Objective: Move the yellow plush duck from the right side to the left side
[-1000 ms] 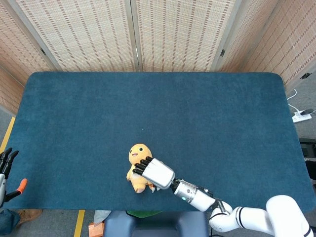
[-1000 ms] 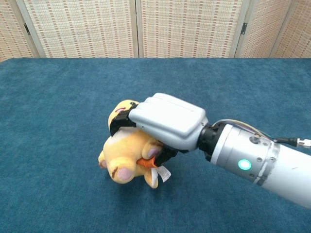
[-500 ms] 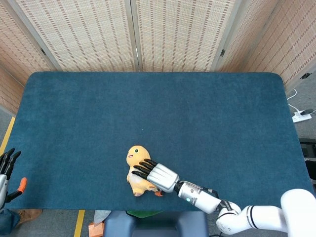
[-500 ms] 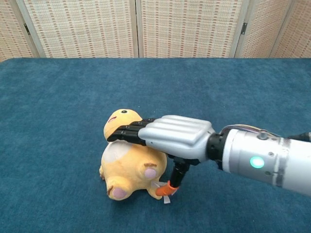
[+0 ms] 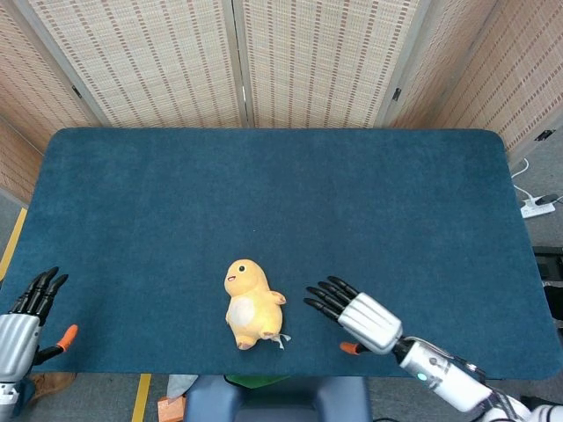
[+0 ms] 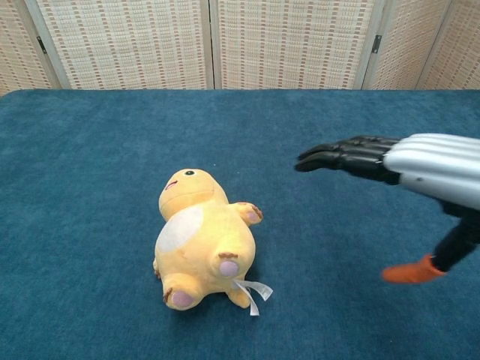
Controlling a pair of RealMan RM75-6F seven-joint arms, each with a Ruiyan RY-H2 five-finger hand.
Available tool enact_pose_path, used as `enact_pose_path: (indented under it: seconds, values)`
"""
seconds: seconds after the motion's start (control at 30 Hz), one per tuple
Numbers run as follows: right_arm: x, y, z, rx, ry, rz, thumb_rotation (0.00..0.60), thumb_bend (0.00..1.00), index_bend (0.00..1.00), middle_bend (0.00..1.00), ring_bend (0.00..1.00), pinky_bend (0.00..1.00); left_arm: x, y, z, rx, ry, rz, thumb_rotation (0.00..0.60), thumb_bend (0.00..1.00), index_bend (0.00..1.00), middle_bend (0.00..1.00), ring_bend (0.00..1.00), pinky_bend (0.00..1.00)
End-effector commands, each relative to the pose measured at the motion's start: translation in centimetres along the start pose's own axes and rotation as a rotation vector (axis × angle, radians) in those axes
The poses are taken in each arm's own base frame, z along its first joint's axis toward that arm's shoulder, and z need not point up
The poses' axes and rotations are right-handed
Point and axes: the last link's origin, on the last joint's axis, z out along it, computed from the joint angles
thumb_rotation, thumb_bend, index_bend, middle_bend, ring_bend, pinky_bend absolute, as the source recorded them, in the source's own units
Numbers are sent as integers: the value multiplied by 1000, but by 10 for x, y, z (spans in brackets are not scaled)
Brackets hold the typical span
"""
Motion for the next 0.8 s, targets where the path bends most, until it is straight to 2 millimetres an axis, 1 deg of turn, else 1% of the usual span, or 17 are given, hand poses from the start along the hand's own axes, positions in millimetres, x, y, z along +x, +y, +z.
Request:
enact_pose_path:
  seconds: [0.03,0.1,0.17,0.27,0.3,0.4,0.5,0.53,0.7,0.8]
  values:
    - [-13,48,-136,-345,118,72,600,45,0,0,0,0,-38,51,23,-238,-106,37,600,296,0,77,29,201]
    - [-21,58,-158,-389,138,130,600,46,0,0,0,0,-48,70,38,-269,-146,59,600,289,0,102,32,185]
    - [-27,64,-173,-389,133,181,600,48,0,0,0,0,-59,91,52,-301,-181,75,600,281,0,88,30,183]
    - [-28,71,-183,-381,129,221,600,50,0,0,0,0,-77,120,67,-360,-236,111,600,275,0,24,12,182]
    - [-28,75,-186,-385,135,228,600,50,0,0,0,0,-86,133,73,-384,-266,122,600,274,0,11,8,178]
    - [-27,82,-194,-394,147,245,600,52,0,0,0,0,-102,163,87,-427,-306,136,600,265,0,0,0,139]
    - [-28,88,-201,-402,145,254,600,54,0,0,0,0,-116,186,96,-460,-326,169,600,257,0,0,0,88]
    - [-29,90,-203,-405,140,259,600,54,0,0,0,0,-119,191,97,-464,-331,177,600,255,0,0,0,82]
    - [-29,99,-210,-422,134,279,600,57,0,0,0,0,-135,223,99,-511,-344,196,600,252,0,0,0,80]
    - [-29,101,-213,-421,132,287,600,65,0,0,0,0,-144,235,104,-519,-340,207,600,250,0,0,0,80]
